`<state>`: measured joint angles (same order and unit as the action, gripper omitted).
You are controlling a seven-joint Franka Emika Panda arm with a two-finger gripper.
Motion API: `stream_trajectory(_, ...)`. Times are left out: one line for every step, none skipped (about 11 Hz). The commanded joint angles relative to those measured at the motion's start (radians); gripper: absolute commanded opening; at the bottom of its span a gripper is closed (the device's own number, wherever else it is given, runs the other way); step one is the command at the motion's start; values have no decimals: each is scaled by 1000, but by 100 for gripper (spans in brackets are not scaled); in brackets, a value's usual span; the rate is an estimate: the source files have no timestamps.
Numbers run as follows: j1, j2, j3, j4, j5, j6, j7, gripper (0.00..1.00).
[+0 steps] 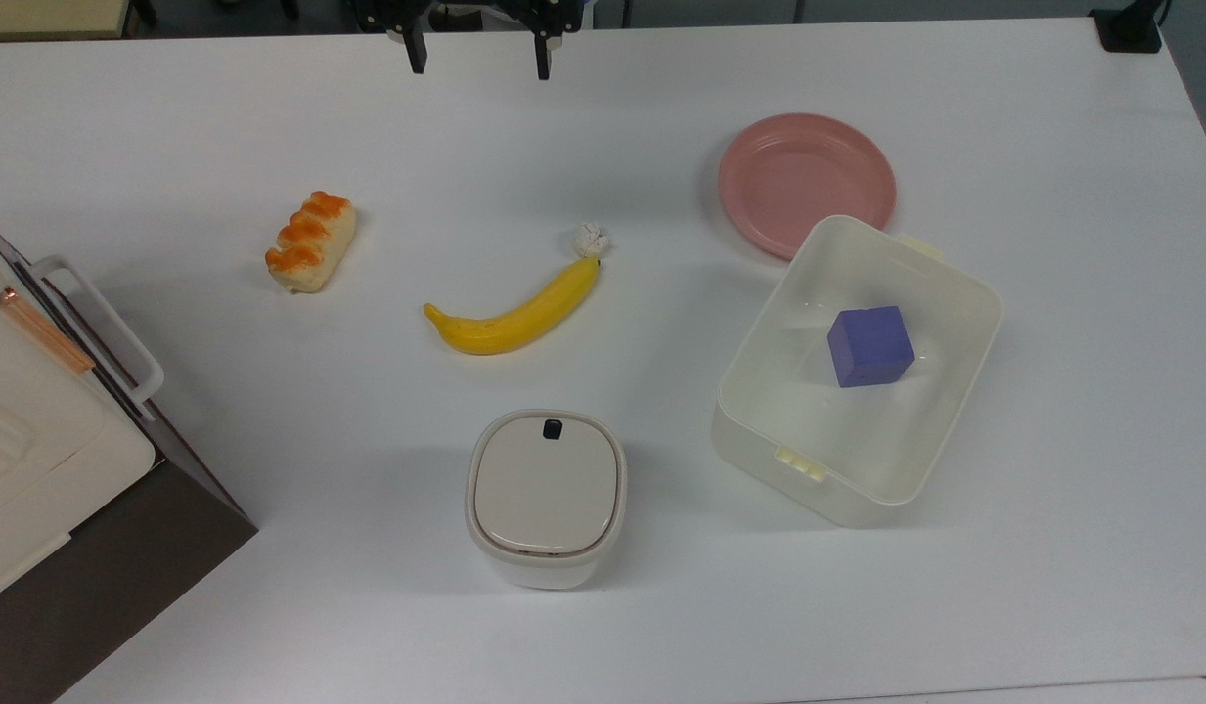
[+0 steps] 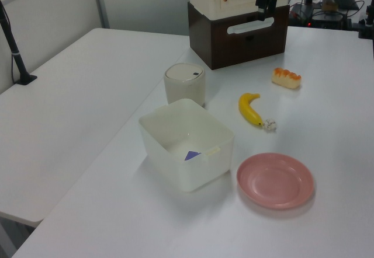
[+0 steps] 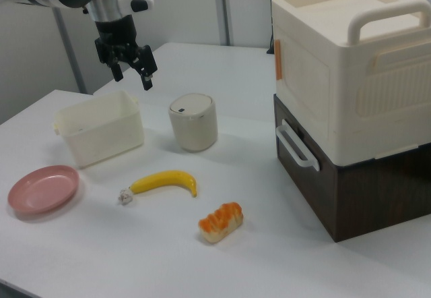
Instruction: Open the trash can
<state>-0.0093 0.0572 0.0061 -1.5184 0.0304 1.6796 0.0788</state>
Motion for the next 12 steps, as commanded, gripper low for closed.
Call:
stream_trajectory(6, -4, -9, 3, 13, -24, -21, 100)
stream_trajectory(6, -4, -9, 3, 13, -24, -24, 100)
stream_trajectory(6, -4, -9, 4, 13, -24, -24, 100)
stream_trajectory(5, -2, -9, 3, 14, -24, -24, 100)
stream_trajectory(6, -2, -9, 3, 13, -24, -25, 100)
stream_trajectory(5, -2, -9, 3, 14, -26, -25, 100)
stream_trajectory(5, 0, -9, 4, 14, -26, -25, 100)
stream_trajectory(5, 0, -9, 4, 14, -26, -25, 100)
stream_trajectory(5, 0, -9, 3, 14, -24, -25, 100)
stream_trajectory(5, 9, -9, 3, 14, -24, -25, 100)
stream_trajectory(5, 13, -9, 3, 13, -21, -25, 100)
stream_trajectory(5, 21, -9, 3, 13, -20, -28, 100)
